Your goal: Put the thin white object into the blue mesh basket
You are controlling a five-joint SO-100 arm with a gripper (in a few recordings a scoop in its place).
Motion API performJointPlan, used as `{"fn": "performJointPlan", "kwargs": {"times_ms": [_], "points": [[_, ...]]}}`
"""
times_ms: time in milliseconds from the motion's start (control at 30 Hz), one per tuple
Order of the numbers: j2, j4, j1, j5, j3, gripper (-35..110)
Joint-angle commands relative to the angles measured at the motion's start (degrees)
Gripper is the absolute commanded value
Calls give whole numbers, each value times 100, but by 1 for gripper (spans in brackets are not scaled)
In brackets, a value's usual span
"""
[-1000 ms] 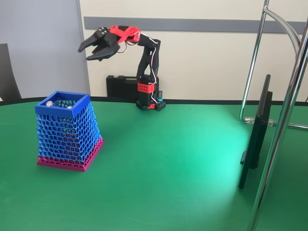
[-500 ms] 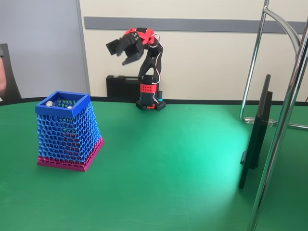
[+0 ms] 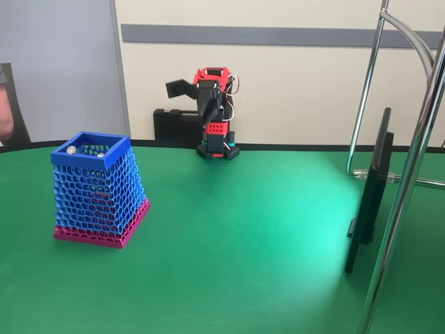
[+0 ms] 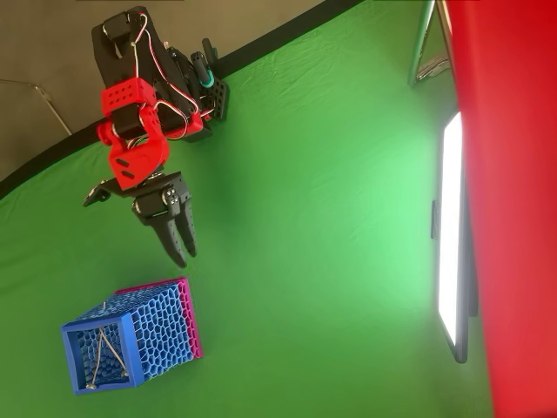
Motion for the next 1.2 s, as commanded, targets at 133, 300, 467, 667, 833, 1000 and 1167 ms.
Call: {"fn": "performJointPlan", "kwargs": {"times_ms": [133,300,467,667,833,1000,1167], "points": [[826,-360,-325,-255,1125,22],[1564,-589,-396,-325,2101,22],[2241,-457,-431,-396,2707,22],[2646,9,-466,-343,2856,21],[3059,677,-510,-211,2856,22],[3138,993,-554,-44,2856,21],[3138,1362,-571,-62,2856,21]]}}
